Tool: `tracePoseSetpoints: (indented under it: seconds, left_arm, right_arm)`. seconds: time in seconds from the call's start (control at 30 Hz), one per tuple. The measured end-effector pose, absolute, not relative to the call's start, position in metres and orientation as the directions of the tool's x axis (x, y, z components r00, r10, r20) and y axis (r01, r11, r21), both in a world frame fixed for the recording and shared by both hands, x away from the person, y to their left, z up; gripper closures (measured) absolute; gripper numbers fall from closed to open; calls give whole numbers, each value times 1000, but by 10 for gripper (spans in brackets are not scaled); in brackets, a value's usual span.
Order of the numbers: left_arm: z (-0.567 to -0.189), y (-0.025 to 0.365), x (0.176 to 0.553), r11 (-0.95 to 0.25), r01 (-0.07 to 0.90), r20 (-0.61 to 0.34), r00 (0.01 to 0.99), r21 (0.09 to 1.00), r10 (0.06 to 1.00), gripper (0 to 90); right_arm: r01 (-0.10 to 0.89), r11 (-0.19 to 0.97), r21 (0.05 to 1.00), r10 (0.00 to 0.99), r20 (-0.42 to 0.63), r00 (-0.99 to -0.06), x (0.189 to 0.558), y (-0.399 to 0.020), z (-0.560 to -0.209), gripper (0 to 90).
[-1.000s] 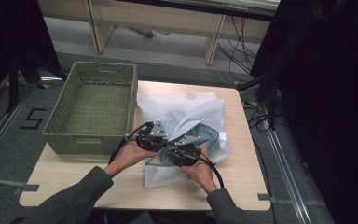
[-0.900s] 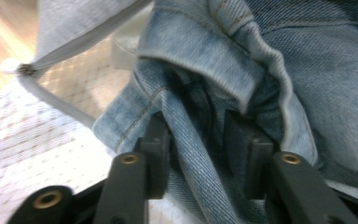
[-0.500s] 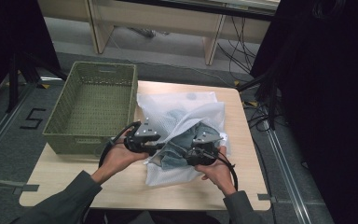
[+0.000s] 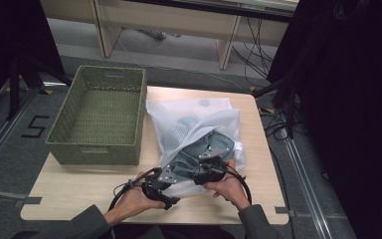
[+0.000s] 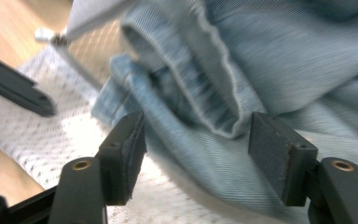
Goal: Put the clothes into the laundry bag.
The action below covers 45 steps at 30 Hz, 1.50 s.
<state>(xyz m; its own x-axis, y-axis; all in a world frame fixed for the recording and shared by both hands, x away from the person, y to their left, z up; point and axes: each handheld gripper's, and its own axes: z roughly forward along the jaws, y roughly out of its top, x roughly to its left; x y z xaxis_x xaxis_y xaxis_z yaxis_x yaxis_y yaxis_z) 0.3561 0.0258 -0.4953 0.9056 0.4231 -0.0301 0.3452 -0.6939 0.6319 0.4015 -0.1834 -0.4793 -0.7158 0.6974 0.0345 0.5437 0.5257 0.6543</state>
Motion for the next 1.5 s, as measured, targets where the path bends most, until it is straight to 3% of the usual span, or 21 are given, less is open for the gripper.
tracePoseSetpoints:
  seconds: [0.1, 0.17, 0.27, 0.33, 0.43, 0.63, 0.83, 1.17, 1.37, 1.5]
  left_arm:
    - [-502, 20, 360, -713, 323, -4, 912, 622, 410, 571]
    - [-502, 18, 360, -697, 322, 3, 907, 640, 422, 707]
    - [-501, 21, 362, -727, 301, 18, 918, 618, 395, 872]
    - [-501, 21, 358, -717, 309, 11, 915, 625, 404, 883]
    - [-501, 21, 352, -726, 304, 10, 920, 617, 393, 888]
    - [-502, 25, 352, -710, 318, -14, 917, 628, 399, 888]
    - [-501, 28, 353, -713, 322, -24, 919, 623, 394, 888]
    - [-499, 56, 351, -720, 365, -61, 910, 591, 411, 888]
    - [-496, 67, 343, -736, 367, -61, 911, 569, 407, 881]
    - [-487, 57, 346, -722, 324, -24, 919, 612, 393, 783]
  right_arm:
    - [547, 540, 640, 704, 12, -710, 404, -176, -489, 396]
    - [556, 530, 640, 720, 6, -694, 407, -170, -492, 469]
    - [544, 561, 624, 702, -11, -712, 409, -162, -494, 708]
    - [539, 560, 630, 704, -19, -710, 411, -155, -499, 800]
    - [521, 571, 634, 716, -73, -694, 417, -141, -503, 831]
    - [518, 529, 672, 775, -135, -617, 447, -122, -504, 839]
    - [566, 430, 704, 818, -38, -574, 472, -124, -504, 762]
    - [537, 439, 720, 743, 45, -668, 439, -148, -472, 564]
    - [533, 396, 748, 769, 47, -637, 429, -188, -452, 547]
    - [562, 342, 753, 799, 82, -595, 426, -209, -448, 546]
